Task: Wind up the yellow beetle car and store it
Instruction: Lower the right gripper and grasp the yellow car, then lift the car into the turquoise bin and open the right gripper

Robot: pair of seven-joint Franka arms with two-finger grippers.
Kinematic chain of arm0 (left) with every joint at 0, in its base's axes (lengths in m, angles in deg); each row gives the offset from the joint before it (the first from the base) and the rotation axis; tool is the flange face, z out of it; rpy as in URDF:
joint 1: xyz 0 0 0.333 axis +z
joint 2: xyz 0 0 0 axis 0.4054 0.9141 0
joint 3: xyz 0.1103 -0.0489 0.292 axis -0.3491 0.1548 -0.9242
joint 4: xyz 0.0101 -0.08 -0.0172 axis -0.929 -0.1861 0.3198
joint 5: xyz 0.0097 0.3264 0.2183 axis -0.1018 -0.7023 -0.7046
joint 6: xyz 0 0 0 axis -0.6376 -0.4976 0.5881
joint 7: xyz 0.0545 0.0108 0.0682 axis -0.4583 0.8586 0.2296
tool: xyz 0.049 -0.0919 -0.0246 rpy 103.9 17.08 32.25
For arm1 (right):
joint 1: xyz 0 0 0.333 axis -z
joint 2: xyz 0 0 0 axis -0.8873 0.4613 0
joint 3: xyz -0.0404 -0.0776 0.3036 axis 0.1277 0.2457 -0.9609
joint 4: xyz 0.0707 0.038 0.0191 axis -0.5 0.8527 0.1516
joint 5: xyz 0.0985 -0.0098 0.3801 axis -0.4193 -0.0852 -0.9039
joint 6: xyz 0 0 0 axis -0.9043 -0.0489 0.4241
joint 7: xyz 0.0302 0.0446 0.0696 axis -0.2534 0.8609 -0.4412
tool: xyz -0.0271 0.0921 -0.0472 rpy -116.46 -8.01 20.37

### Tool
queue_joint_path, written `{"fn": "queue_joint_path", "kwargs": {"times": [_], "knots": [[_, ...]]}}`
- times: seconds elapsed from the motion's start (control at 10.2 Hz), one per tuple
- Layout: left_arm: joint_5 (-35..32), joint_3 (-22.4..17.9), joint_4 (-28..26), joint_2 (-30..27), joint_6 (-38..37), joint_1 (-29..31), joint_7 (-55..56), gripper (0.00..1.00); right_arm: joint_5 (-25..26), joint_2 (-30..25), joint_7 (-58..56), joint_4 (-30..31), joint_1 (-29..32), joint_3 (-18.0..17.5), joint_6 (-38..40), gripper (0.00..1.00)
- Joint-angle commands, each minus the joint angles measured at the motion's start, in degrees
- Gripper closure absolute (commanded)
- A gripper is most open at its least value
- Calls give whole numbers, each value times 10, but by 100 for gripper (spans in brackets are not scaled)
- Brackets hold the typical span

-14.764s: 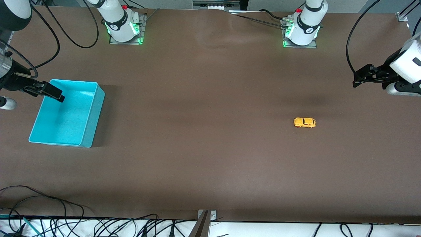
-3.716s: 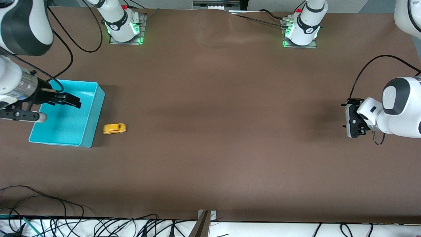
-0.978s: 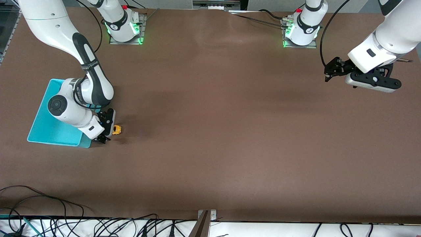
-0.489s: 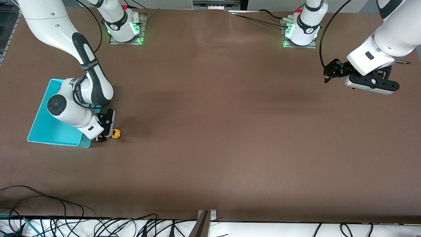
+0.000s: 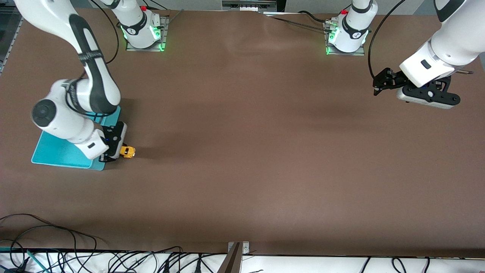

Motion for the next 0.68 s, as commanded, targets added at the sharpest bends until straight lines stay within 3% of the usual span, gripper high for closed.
{"fn": "queue_joint_path", "kwargs": {"times": [0.0, 0.29, 0.59], "knots": [[2, 0, 4, 0, -4, 0, 5, 0, 15, -49, 15, -8, 2, 45, 79, 100], [1, 0, 4, 0, -4, 0, 5, 0, 23, -52, -18, 29, 2, 125, 77, 100], [3, 0, 4, 0, -4, -3, 8, 0, 23, -28, -32, 109, 9, 143, -51, 100]]}}
